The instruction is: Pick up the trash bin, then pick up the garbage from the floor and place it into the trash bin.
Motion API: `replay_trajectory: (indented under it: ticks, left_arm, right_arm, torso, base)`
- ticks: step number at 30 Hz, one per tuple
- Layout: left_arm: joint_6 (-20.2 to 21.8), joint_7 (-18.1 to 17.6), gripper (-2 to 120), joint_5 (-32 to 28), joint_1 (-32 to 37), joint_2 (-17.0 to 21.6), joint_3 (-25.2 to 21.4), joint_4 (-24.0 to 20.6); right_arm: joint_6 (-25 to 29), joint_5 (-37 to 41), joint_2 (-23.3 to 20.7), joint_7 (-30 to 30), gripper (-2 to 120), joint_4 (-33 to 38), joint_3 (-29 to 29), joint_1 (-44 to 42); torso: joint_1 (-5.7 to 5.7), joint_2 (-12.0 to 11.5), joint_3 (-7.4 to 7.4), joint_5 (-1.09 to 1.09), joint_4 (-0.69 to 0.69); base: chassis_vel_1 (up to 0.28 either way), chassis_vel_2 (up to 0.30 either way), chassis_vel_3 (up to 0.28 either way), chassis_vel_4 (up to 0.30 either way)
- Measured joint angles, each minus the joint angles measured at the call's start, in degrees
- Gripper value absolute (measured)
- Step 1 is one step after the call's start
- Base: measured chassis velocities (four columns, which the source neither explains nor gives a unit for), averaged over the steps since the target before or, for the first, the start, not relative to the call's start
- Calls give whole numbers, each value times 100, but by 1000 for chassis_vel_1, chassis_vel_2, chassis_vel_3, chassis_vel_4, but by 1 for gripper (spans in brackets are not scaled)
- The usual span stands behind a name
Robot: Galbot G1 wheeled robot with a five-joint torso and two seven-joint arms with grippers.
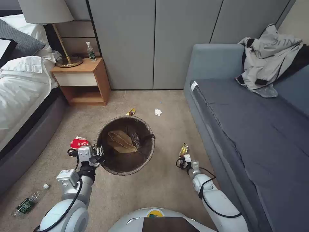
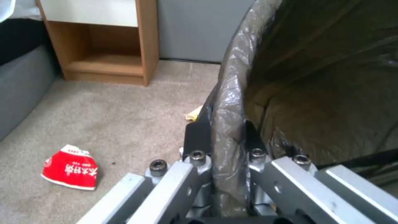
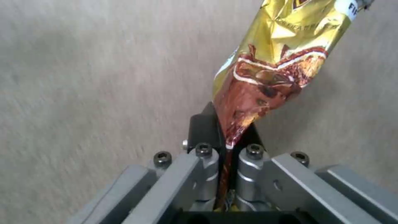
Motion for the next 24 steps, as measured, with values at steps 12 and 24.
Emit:
replay_trajectory:
  ticks: [12,24]
  left_arm:
    - [15,-14,2,-4,-3,15,-25,2]
    - [55,-35,2,28,2,0,-32,33]
  right_arm:
    - [-48,-48,-409,1,0,1398,-33,-292]
    - [-700,736,-1184,-136,0,4196,-131,-618]
  torso:
    - [0,0,0,1,-1]
    - [0,0,0,0,0]
  base:
    - [0,0,0,0]
    - [0,0,0,0]
